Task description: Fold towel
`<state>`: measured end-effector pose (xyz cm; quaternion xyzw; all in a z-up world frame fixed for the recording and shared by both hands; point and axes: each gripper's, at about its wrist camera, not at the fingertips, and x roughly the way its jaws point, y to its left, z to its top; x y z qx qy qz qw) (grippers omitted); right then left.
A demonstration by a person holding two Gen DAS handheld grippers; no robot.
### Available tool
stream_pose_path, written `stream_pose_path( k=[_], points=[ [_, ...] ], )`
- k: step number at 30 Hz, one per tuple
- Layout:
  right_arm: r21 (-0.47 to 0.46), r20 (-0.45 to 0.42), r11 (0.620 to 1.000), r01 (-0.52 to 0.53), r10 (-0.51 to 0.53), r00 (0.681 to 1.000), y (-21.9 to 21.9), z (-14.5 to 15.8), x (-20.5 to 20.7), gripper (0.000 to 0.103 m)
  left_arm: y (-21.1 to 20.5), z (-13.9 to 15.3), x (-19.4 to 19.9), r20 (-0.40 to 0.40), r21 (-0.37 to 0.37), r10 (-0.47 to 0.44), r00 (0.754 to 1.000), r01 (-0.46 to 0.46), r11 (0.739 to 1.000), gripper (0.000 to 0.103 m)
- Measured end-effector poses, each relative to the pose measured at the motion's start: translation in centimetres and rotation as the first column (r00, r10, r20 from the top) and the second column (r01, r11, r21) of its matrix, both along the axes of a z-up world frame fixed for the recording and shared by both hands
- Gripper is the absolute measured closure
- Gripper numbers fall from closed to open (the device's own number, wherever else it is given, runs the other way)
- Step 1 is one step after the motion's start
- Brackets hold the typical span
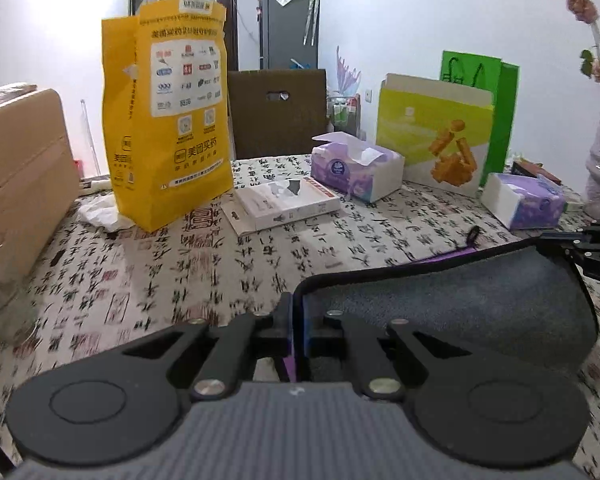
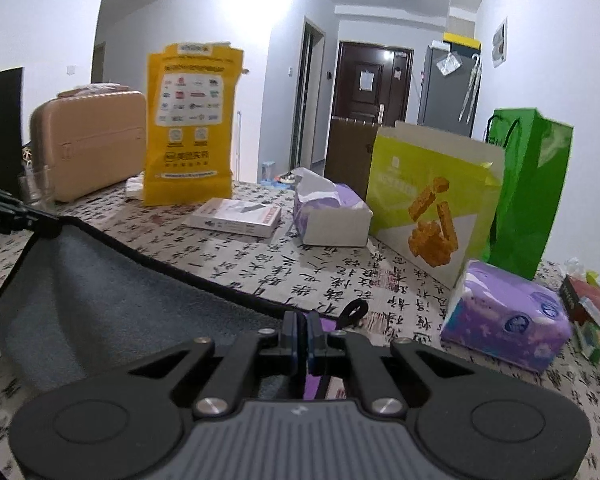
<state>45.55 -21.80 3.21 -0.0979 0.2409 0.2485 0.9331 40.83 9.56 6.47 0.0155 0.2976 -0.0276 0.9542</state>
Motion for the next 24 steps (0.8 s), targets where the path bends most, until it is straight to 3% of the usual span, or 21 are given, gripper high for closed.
stream_pose_path(
  k=[12, 16, 17, 18, 19, 20, 21, 23, 24],
  points=[
    [-0.001, -0.136, 0.999, 0.033, -0.033, 0.990, 1.5, -3.8, 9.1, 0.099, 1.8, -3.8, 8.3, -0.123, -0.030, 0.009, 0.992, -0.013, 0.999, 0.098],
    [-0.024, -0.170, 0.998, 0.059, -0.062, 0.984, 1.8, -5.0, 10.3, 0.088, 2.9, -5.4, 9.8, -0.185, -0.062, 0.039, 0.982, -0.051, 0.997, 0.094],
    [-0.018, -0.174, 0.997, 0.069, -0.071, 0.982, 1.6, -5.3, 10.5, 0.082, 3.1, -5.7, 9.9, -0.199, -0.066, 0.041, 0.979, -0.055, 0.996, 0.090],
    [-0.008, -0.178, 0.997, 0.073, -0.074, 0.981, 1.4, -5.4, 10.6, 0.080, 3.2, -5.8, 9.9, -0.199, -0.062, 0.045, 0.979, -0.059, 0.996, 0.080],
    [-0.002, -0.180, 0.997, 0.077, -0.076, 0.981, 1.2, -5.4, 10.6, 0.077, 3.4, -5.8, 9.7, -0.194, -0.056, 0.054, 0.980, -0.066, 0.996, 0.062],
    [0.001, -0.180, 0.997, 0.081, -0.079, 0.980, 1.0, -5.3, 10.6, 0.072, 3.6, -5.8, 9.7, -0.195, -0.058, 0.060, 0.979, -0.073, 0.996, 0.054],
    [0.005, -0.179, 0.996, 0.087, -0.085, 0.980, 0.8, -5.2, 10.6, 0.071, 3.8, -5.6, 9.5, -0.194, -0.065, 0.067, 0.979, -0.081, 0.995, 0.048],
    [0.016, -0.183, 0.995, 0.097, -0.092, 0.979, 0.4, -4.9, 10.6, 0.069, 3.9, -4.9, 9.0, -0.180, -0.071, 0.060, 0.982, -0.074, 0.995, 0.046],
    [0.022, -0.185, 0.995, 0.099, -0.094, 0.978, 0.2, -4.6, 10.5, 0.069, 3.9, -4.5, 8.6, -0.173, -0.069, 0.061, 0.983, -0.074, 0.995, 0.038]
  ],
)
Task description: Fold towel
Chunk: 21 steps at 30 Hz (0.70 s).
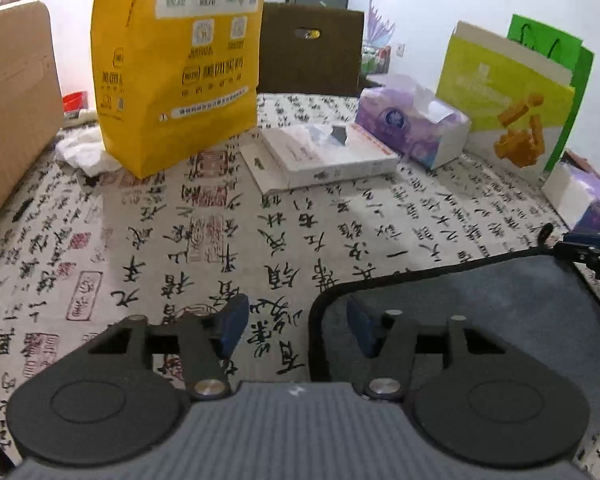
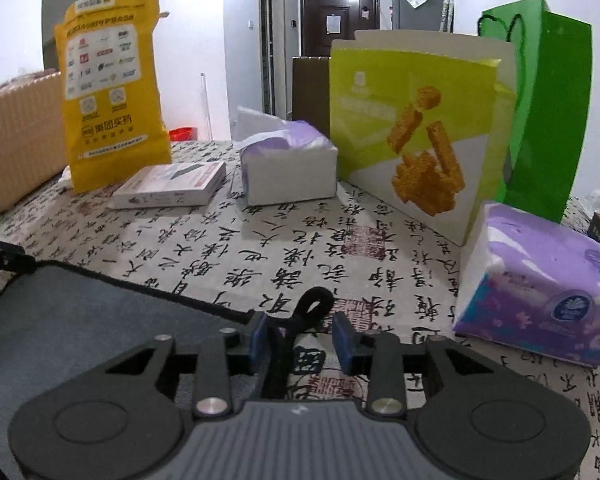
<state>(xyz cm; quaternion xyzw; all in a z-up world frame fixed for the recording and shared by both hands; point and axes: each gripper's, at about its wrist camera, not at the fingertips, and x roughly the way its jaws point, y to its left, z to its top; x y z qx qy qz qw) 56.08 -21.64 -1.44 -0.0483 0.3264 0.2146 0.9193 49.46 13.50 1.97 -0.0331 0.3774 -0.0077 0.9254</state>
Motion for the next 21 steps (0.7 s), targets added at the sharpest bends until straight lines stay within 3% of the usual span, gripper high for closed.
stream_pose_path(
  k=[1, 13, 21],
  points=[
    [0.005, 0.001, 1.000, 0.002, -0.002, 1.000, -0.2, 0.2, -0.1, 0.067, 0.0, 0.4, -0.4, 0.009, 0.002, 0.004, 1.000, -0.004, 1.000, 0.030],
    [0.052, 0.035, 0.998, -0.046, 0.044, 0.998, -1.3, 4.1, -7.4, 0.040, -3.2, 3.9, -9.1, 0.083, 0.014, -0.036, 0.996, 0.035, 0.999, 0.014],
    [0.050, 0.069, 0.997, -0.061, 0.058, 0.996, -1.6, 6.4, -13.0, 0.037, -3.9, 5.3, -14.4, 0.103, 0.012, -0.015, 0.995, 0.014, 1.000, 0.012]
  ],
)
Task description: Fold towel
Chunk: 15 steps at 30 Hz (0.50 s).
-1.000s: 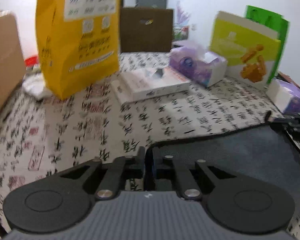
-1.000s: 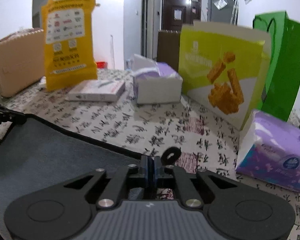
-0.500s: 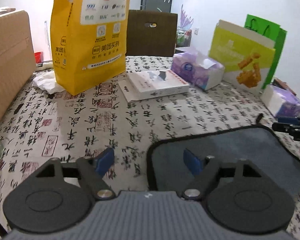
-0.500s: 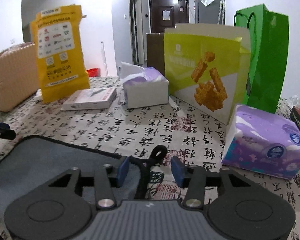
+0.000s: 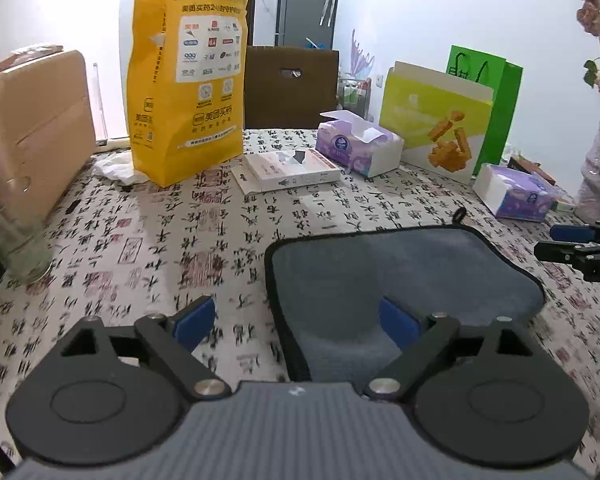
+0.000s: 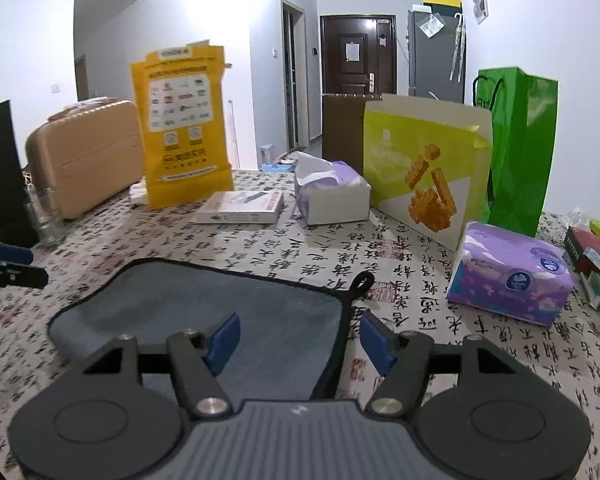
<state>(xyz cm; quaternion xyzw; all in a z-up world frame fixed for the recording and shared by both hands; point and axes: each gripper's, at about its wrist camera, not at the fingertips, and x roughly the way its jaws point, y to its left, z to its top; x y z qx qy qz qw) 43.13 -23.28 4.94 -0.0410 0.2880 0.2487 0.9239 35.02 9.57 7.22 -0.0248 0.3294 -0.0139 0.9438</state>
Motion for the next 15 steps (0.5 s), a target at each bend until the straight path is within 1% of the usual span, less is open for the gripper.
stream_pose_path(
  k=[2, 15],
  points=[
    [0.001, 0.009, 1.000, -0.005, 0.005, 1.000, 0.0, 0.5, -1.3, 0.029, -0.2, 0.1, -1.3, -0.002, 0.003, -0.003, 1.000, 0.003, 1.000, 0.012],
    [0.001, 0.064, 1.000, -0.020, 0.020, 0.998, -0.3, 2.8, -8.3, 0.028, -1.0, 1.0, -7.8, 0.026, 0.010, -0.002, 1.000, 0.002, 1.000, 0.011]
  ],
)
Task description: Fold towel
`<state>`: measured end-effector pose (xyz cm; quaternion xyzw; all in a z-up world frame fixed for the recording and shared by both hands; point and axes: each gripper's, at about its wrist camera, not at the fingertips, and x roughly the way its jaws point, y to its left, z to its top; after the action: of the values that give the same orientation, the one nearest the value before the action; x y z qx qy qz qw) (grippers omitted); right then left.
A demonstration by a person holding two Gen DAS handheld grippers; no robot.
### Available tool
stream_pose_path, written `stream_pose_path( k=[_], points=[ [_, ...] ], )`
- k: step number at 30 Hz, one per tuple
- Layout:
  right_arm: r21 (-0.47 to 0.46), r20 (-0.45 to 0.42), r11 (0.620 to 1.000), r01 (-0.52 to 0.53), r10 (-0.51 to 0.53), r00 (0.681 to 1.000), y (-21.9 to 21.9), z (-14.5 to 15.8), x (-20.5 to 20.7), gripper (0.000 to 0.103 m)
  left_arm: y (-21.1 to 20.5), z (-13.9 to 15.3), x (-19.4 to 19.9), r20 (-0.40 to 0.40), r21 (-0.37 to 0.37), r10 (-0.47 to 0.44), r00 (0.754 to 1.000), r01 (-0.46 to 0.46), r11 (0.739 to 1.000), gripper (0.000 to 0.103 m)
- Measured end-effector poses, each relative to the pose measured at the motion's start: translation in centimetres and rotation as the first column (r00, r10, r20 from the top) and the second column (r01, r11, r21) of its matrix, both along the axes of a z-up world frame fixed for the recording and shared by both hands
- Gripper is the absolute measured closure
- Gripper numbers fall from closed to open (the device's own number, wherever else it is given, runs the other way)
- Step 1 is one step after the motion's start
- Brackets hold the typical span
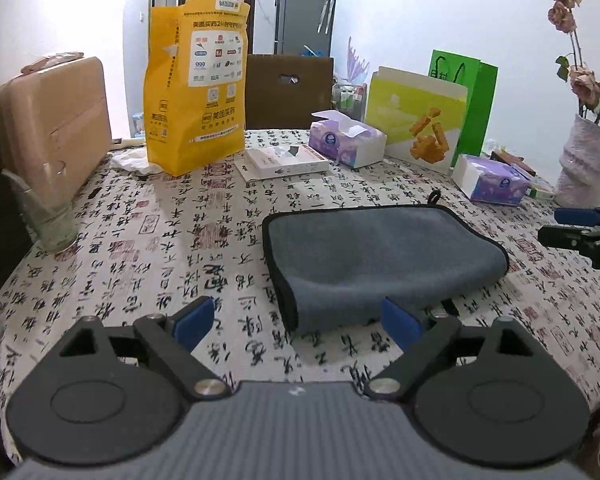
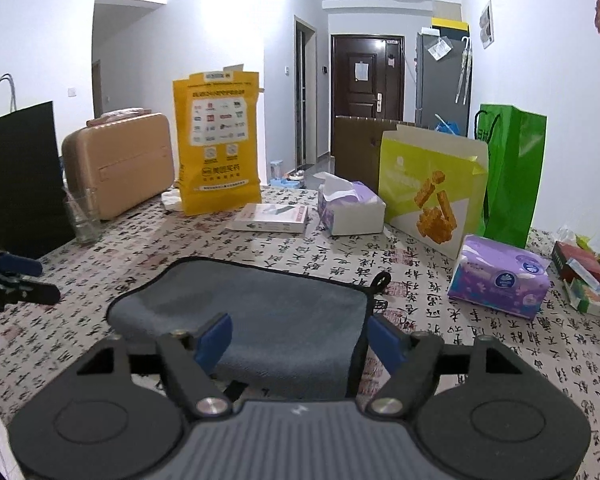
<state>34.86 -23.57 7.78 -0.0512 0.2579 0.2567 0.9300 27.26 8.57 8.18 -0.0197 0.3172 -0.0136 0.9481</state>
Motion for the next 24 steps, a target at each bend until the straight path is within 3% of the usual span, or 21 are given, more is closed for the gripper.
stream_pose_path(
  k=[24],
  points=[
    [0.050, 0.044, 0.999, -0.012, 0.009, 0.999, -1.4, -0.2, -12.0, 0.025, -3.0, -0.1, -10.6, 0.061, -0.012, -0.024, 0.998, 0.025, 1.000, 0.008]
  ],
)
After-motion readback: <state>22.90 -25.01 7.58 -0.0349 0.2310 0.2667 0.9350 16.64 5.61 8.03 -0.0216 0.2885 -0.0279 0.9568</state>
